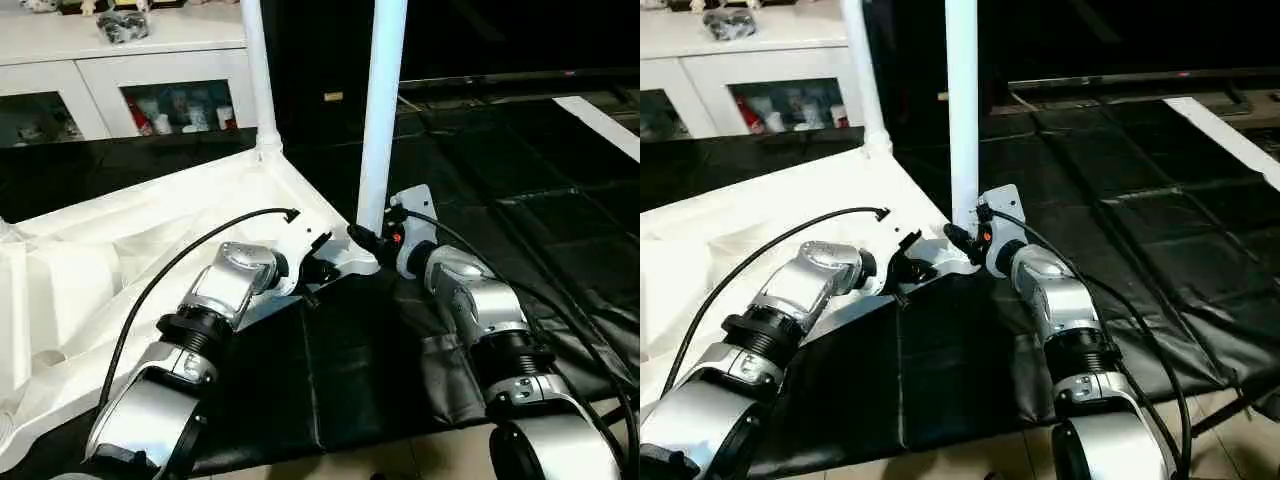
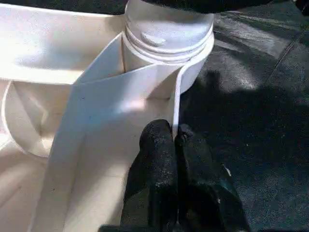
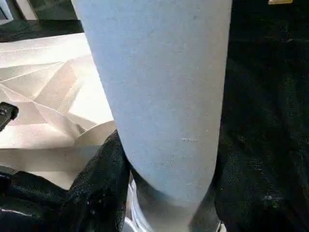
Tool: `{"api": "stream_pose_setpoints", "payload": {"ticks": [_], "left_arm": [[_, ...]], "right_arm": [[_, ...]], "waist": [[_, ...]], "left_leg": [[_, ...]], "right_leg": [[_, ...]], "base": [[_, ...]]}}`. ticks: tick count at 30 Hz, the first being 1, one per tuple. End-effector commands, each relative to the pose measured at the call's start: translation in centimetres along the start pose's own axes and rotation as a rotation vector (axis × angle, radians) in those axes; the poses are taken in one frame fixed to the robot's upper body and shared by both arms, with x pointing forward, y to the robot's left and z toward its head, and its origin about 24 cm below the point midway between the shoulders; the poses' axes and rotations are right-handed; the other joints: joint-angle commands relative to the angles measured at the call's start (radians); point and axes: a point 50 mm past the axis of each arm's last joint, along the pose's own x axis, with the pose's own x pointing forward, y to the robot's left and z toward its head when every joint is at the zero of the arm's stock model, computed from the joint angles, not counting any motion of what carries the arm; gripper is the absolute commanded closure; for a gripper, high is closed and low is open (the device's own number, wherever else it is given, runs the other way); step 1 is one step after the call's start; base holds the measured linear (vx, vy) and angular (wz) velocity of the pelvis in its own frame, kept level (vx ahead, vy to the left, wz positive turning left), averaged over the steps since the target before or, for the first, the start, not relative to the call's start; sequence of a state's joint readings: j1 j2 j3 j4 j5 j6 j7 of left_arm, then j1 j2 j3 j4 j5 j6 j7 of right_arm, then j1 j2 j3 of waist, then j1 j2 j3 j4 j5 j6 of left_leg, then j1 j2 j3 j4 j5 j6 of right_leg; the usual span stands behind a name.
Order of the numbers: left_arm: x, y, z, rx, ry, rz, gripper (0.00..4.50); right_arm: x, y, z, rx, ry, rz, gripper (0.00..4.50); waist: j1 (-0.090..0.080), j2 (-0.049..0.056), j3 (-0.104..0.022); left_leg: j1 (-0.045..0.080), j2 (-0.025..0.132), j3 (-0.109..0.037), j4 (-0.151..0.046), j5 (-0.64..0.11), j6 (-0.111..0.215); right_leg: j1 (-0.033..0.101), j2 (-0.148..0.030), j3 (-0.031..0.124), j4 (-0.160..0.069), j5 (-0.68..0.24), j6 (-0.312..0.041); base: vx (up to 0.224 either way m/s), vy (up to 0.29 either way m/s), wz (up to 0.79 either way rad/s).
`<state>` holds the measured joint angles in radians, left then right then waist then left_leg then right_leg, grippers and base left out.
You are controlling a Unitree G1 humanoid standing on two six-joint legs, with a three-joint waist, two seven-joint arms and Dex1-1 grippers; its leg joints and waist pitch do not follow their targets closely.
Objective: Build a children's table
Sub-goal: Rotate leg to tighten
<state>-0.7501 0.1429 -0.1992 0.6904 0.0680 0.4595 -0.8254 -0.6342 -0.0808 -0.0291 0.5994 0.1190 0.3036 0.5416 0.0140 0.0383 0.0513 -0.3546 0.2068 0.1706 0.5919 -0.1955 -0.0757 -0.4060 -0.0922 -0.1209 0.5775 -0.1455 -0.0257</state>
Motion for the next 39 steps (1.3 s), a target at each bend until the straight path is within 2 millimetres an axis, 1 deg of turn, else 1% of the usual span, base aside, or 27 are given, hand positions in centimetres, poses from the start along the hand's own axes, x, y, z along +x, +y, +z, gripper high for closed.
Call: {"api": "stream_pose_setpoints", "payload": {"ticks": [1,2,3,5,7,8,9,13,14,15,16,19,20,21,22,23,25,26,27,28,31,33,34,35,36,37,39], "left_arm": [[0.2,-1.1,2.9,0.08,-0.109,-0.058,4.5],[0.1,-1.0,2.8,0.087,-0.106,-0.064,4.5],[-0.1,-1.0,2.6,0.094,-0.1,-0.074,4.5],[-0.2,-0.9,2.5,0.098,-0.095,-0.085,4.5],[-0.7,-0.8,2.0,0.124,-0.083,-0.124,4.5],[-0.8,-0.8,1.9,0.131,-0.078,-0.138,4.5],[-1.1,-0.7,1.5,0.15,-0.069,-0.168,4.5],[-1.5,-0.5,1.0,0.174,-0.047,-0.208,4.5],[-1.7,-0.5,0.9,0.182,-0.04,-0.224,4.5],[-2.2,-0.2,0.6,0.215,-0.019,-0.263,4.5],[-2.4,-0.1,0.4,0.218,-0.01,-0.275,4.5],[-2.9,0.1,0.1,0.244,0.014,-0.308,4.5],[-2.9,0.1,0.1,0.25,0.013,-0.319,4.5],[-3.2,0.0,-0.1,0.27,0.013,-0.36,4.5],[-3.4,-0.1,-0.2,0.284,0.013,-0.392,4.5],[-3.5,-0.1,-0.2,0.287,0.014,-0.398,4.5],[-3.6,-0.1,-0.2,0.292,0.014,-0.411,4.5],[-3.6,-0.1,-0.2,0.294,0.013,-0.414,4.5],[-3.6,-0.2,-0.2,0.3,0.012,-0.434,4.5],[-3.7,-0.4,-0.2,0.305,0.011,-0.455,4.5],[-4.0,-0.9,-0.5,0.324,0.023,-0.527,4.5],[-4.0,-0.9,-0.6,0.329,0.03,-0.541,4.5],[-4.1,-1.0,-0.7,0.339,0.041,-0.554,4.5],[-4.1,-1.1,-0.9,0.348,0.051,-0.563,4.5],[-4.2,-1.1,-1.1,0.364,0.067,-0.576,4.5],[-4.2,-1.1,-1.1,0.364,0.067,-0.576,4.5],[-4.2,-1.1,-1.3,0.371,0.076,-0.58,4.5]], "right_arm": [[1.3,3.9,-1.5,0.059,0.046,0.211,1.63],[1.1,3.7,-1.6,0.05,0.046,0.212,1.63],[0.8,3.4,-1.6,0.043,0.046,0.221,1.4],[0.5,3.2,-1.7,0.038,0.046,0.23,1.29],[-0.4,2.4,-1.8,0.019,0.039,0.265,1.17],[-0.7,2.2,-1.8,0.013,0.039,0.275,0.95],[-1.4,1.7,-1.8,-0.001,0.039,0.304,0.89],[-2.5,1.0,-1.7,-0.033,0.045,0.364,0.5],[-2.9,0.8,-1.7,-0.044,0.047,0.39,0.45],[-3.9,0.2,-1.5,-0.068,0.066,0.445,0.4],[-4.2,0.0,-1.5,-0.076,0.074,0.461,0.16],[-4.9,-0.5,-1.4,-0.103,0.102,0.493,0.02],[-5.0,-0.6,-1.4,-0.108,0.105,0.498,0.02],[-5.4,-0.8,-1.4,-0.12,0.115,0.521,0.02],[-5.7,-0.9,-1.4,-0.128,0.12,0.543,0.02],[-5.7,-0.9,-1.4,-0.129,0.121,0.547,0.02],[-6.0,-0.7,-1.3,-0.14,0.125,0.595,0.02],[-6.2,-0.6,-1.3,-0.143,0.127,0.614,0.02],[-6.4,-0.6,-1.3,-0.147,0.13,0.641,0.02],[-6.4,-0.5,-1.4,-0.15,0.132,0.653,0.02],[-6.6,-0.6,-1.3,-0.148,0.13,0.677,0.02],[-6.6,-0.7,-1.3,-0.142,0.131,0.686,0.02],[-6.6,-0.6,-1.2,-0.139,0.131,0.7,0.18],[-6.7,-0.6,-1.2,-0.134,0.133,0.711,0.18],[-6.8,-0.6,-1.2,-0.129,0.136,0.731,0.35],[-6.8,-0.6,-1.2,-0.129,0.136,0.731,0.38],[-6.9,-0.6,-1.1,-0.123,0.144,0.746,0.61]], "waist": [[0.013,-0.008,-0.077],[0.013,-0.008,-0.077],[0.013,-0.008,-0.076],[0.015,-0.008,-0.075],[0.019,-0.007,-0.075],[0.02,-0.005,-0.074],[0.028,-0.005,-0.074],[0.037,-0.005,-0.073],[0.038,-0.003,-0.074],[0.048,-0.005,-0.074],[0.052,-0.003,-0.075],[0.061,-0.003,-0.075],[0.061,-0.003,-0.075],[0.068,-0.006,-0.075],[0.07,-0.005,-0.075],[0.076,-0.004,-0.076],[0.081,-0.007,-0.077],[0.083,-0.006,-0.076],[0.088,-0.01,-0.077],[0.089,-0.009,-0.076],[0.095,-0.015,-0.077],[0.097,-0.013,-0.076],[0.098,-0.013,-0.076],[0.099,-0.014,-0.076],[0.099,-0.014,-0.076],[0.099,-0.014,-0.075],[0.1,-0.014,-0.076]], "left_leg": [[-0.008,0.013,-0.003,-0.058,-0.115,0.099],[-0.008,0.013,-0.003,-0.058,-0.115,0.099],[-0.007,0.014,-0.003,-0.059,-0.122,0.096],[-0.005,0.014,-0.002,-0.059,-0.133,0.096],[-0.005,0.015,-0.002,-0.059,-0.136,0.099],[-0.004,0.016,-0.002,-0.06,-0.137,0.097],[-0.002,0.017,-0.002,-0.06,-0.14,0.096],[0.001,0.019,-0.001,-0.062,-0.155,0.087],[0.002,0.019,0.0,-0.061,-0.155,0.085],[0.003,0.019,-0.001,-0.061,-0.15,0.085],[0.003,0.021,0.001,-0.061,-0.145,0.09],[0.002,0.022,0.001,-0.06,-0.142,0.088],[0.002,0.022,0.001,-0.06,-0.142,0.088],[0.004,0.023,0.001,-0.061,-0.145,0.083],[0.005,0.023,0.002,-0.061,-0.146,0.083],[0.006,0.025,0.002,-0.061,-0.144,0.081],[0.01,0.027,0.004,-0.061,-0.145,0.077],[0.01,0.028,0.004,-0.061,-0.144,0.076],[0.008,0.028,0.004,-0.061,-0.137,0.08],[0.007,0.028,0.004,-0.061,-0.137,0.08],[0.004,0.027,0.004,-0.061,-0.124,0.081],[0.005,0.028,0.004,-0.061,-0.129,0.079],[0.007,0.029,0.004,-0.061,-0.13,0.077],[0.007,0.029,0.005,-0.061,-0.133,0.076],[0.007,0.028,0.005,-0.061,-0.135,0.075],[0.005,0.029,0.004,-0.062,-0.134,0.075],[0.007,0.029,0.005,-0.061,-0.128,0.075]], "right_leg": [[0.07,-0.054,0.047,-0.058,-0.225,-0.216],[0.07,-0.054,0.047,-0.058,-0.225,-0.216],[0.07,-0.055,0.048,-0.058,-0.226,-0.22],[0.071,-0.055,0.048,-0.06,-0.237,-0.218],[0.072,-0.056,0.049,-0.061,-0.24,-0.215],[0.07,-0.056,0.05,-0.061,-0.242,-0.217],[0.069,-0.056,0.05,-0.061,-0.243,-0.217],[0.067,-0.056,0.051,-0.062,-0.256,-0.212],[0.067,-0.056,0.051,-0.061,-0.255,-0.213],[0.068,-0.056,0.051,-0.06,-0.251,-0.208],[0.067,-0.055,0.052,-0.058,-0.237,-0.213],[0.066,-0.056,0.052,-0.055,-0.226,-0.222],[0.066,-0.056,0.052,-0.055,-0.226,-0.222],[0.066,-0.057,0.051,-0.056,-0.243,-0.216],[0.065,-0.056,0.052,-0.057,-0.248,-0.213],[0.063,-0.058,0.054,-0.055,-0.244,-0.214],[0.059,-0.057,0.055,-0.054,-0.233,-0.221],[0.059,-0.057,0.055,-0.053,-0.23,-0.223],[0.062,-0.058,0.055,-0.05,-0.229,-0.221],[0.061,-0.058,0.056,-0.051,-0.231,-0.22],[0.061,-0.06,0.056,-0.051,-0.243,-0.213],[0.06,-0.061,0.056,-0.052,-0.256,-0.209],[0.059,-0.061,0.056,-0.053,-0.261,-0.208],[0.058,-0.061,0.056,-0.053,-0.265,-0.207],[0.058,-0.06,0.056,-0.054,-0.27,-0.205],[0.059,-0.061,0.056,-0.053,-0.272,-0.202],[0.057,-0.06,0.057,-0.053,-0.27,-0.201]], "base": [[0.0,0.0,0.0],[0.0,0.0,0.0],[0.0,0.0,0.0],[0.0,0.0,0.0],[0.0,0.0,0.0],[0.0,0.0,0.0],[0.0,0.0,0.0],[0.0,0.0,0.0],[0.0,0.0,0.0],[0.0,0.0,0.0],[0.0,0.0,0.0],[0.0,0.0,0.0],[0.0,0.0,0.0],[0.0,0.0,0.0],[0.0,0.0,0.0],[0.0,0.0,0.0],[0.0,0.0,0.0],[0.0,0.0,0.0],[0.0,0.0,0.0],[0.0,0.0,0.0],[0.0,0.0,0.0],[0.0,0.0,0.0],[0.0,0.0,0.0],[0.0,0.0,0.0],[0.0,0.0,0.0],[0.0,0.0,0.0],[0.0,0.0,0.0]]}}
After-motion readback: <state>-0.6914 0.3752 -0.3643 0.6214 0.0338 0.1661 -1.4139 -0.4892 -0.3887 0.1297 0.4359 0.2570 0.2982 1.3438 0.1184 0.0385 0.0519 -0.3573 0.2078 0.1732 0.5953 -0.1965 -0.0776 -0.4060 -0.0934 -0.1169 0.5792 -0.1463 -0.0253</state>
